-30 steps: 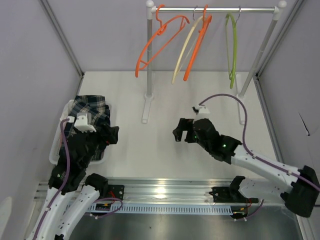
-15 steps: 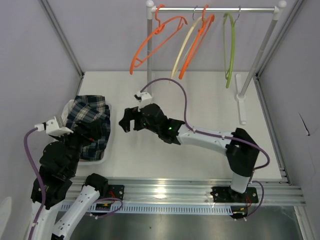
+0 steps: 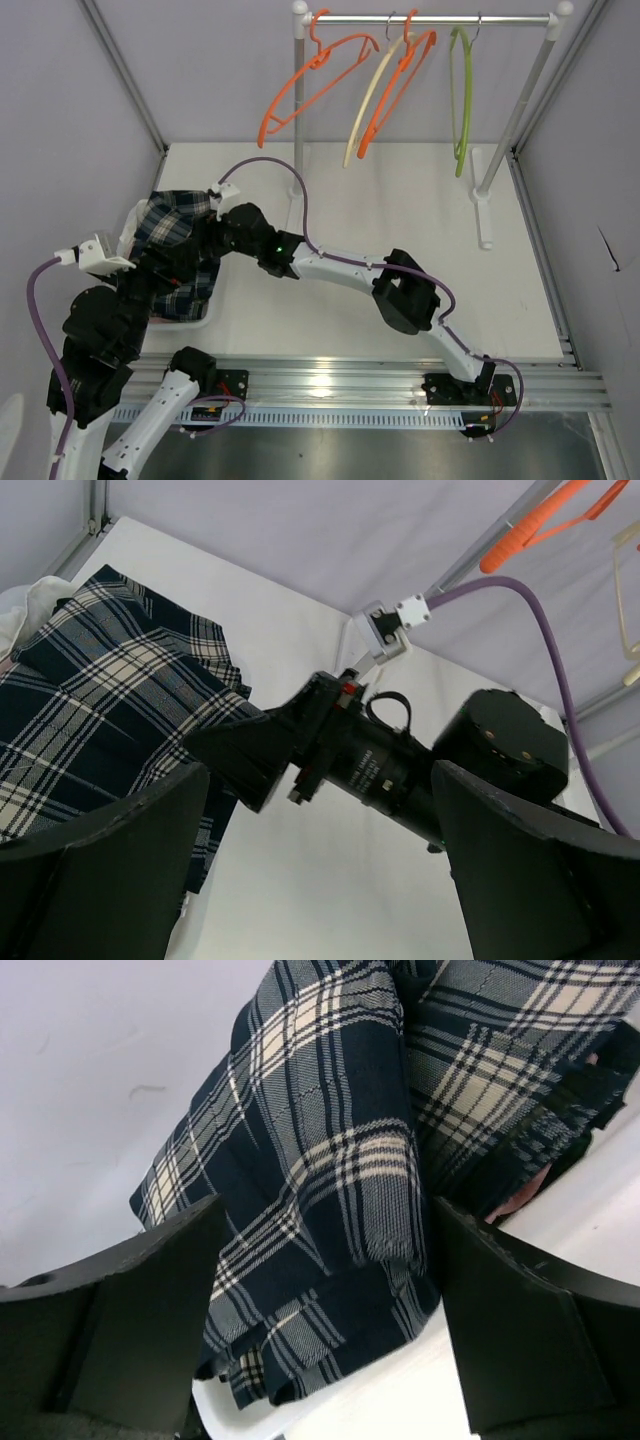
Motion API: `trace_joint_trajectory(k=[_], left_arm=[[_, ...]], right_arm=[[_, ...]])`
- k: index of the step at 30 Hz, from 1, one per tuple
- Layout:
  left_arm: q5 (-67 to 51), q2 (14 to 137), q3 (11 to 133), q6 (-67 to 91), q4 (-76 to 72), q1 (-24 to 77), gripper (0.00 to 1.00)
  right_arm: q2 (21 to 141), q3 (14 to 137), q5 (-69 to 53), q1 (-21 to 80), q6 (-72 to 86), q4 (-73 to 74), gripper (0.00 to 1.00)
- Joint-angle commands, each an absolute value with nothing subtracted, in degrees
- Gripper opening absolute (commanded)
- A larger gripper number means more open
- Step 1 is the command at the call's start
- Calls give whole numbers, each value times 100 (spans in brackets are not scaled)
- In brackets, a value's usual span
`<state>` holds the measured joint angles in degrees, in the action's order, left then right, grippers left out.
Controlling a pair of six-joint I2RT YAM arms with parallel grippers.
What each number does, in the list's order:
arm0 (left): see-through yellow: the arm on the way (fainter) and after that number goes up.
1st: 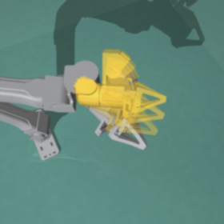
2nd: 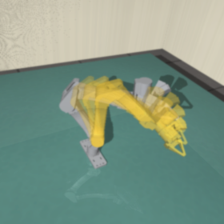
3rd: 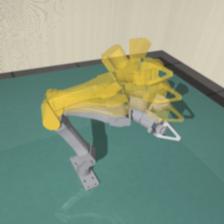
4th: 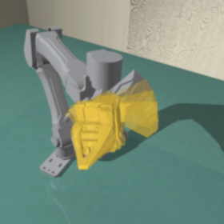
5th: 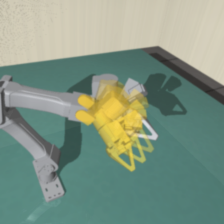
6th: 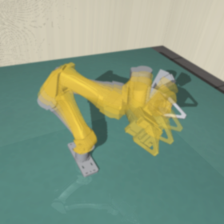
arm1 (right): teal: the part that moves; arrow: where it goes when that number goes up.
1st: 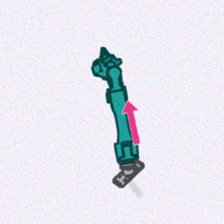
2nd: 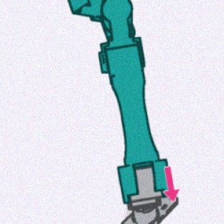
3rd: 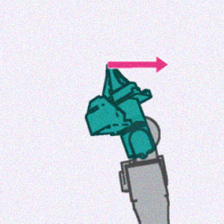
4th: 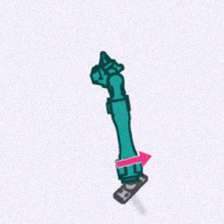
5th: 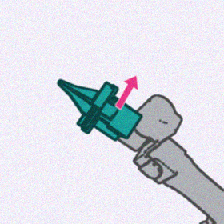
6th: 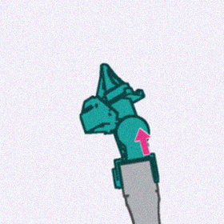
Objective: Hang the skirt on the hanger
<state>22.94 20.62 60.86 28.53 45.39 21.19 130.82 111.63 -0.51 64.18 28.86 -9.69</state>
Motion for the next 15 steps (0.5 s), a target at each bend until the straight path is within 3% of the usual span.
trace_joint_trajectory(k=[1, 3, 4, 7, 10, 15], left_arm=[[2136, 2180, 6266, 2883, 4641, 2074, 99], [2127, 2171, 6249, 2857, 4649, 2074, 99], [2144, 2162, 6232, 2848, 4667, 2074, 99], [2162, 2110, 6109, 2839, 4615, 2074, 99], [2136, 2127, 5986, 2848, 4562, 2074, 99], [2039, 2171, 5915, 2848, 4404, 2074, 97]], right_arm=[[13394, 11899, -27, 6469, 2839, -634, 76], [13421, 11980, -18, 6469, 2804, -572, 67], [13395, 11971, -9, 6477, 2804, -545, 46], [13132, 11813, 211, 6504, 2699, -519, 19], [12737, 11681, 465, 6583, 2470, -475, 2], [11990, 11347, 1019, 6732, 2110, -544, 0]])
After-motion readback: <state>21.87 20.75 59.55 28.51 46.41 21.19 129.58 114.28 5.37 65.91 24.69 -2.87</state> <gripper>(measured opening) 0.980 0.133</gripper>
